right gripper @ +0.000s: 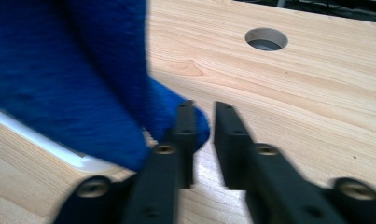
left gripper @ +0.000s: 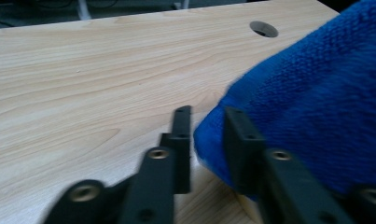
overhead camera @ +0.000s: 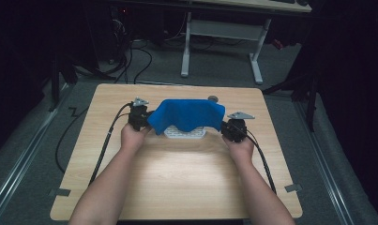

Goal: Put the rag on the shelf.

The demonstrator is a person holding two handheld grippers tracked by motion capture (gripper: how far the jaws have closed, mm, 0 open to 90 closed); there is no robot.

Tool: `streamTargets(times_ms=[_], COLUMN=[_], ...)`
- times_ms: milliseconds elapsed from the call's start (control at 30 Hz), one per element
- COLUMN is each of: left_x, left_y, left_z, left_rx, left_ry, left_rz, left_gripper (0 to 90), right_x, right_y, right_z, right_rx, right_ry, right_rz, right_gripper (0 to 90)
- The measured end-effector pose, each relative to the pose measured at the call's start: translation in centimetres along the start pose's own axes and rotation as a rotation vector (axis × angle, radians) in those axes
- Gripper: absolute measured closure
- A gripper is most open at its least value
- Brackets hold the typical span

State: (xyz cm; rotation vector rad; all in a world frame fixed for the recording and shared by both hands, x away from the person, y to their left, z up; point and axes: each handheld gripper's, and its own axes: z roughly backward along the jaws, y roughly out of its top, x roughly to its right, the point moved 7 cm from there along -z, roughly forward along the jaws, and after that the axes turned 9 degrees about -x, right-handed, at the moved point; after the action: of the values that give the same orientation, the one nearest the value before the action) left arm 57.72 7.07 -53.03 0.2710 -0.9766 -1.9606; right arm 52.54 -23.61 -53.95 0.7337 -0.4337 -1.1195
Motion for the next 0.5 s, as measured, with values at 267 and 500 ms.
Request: streamTargets(times_ms=[267,500], left_x=[-0.5,-0.9], left_y=[0.1,0.0], left_z=[1.9,3.4], left_rx=[0.038,0.043], left_ry=[0.065,0.105], left_rz=[-0.023,-0.041], left_gripper=[58.0,54.1], right_x=[0.8,1.2], right_y=[0.5,0.7], right_z=[1.3,2.5], right_rx=[0.018,0.032], right_ry=[-0.016,-0.025], right_rz=[-0.013,-0.01], right_gripper=[67.1,64.5])
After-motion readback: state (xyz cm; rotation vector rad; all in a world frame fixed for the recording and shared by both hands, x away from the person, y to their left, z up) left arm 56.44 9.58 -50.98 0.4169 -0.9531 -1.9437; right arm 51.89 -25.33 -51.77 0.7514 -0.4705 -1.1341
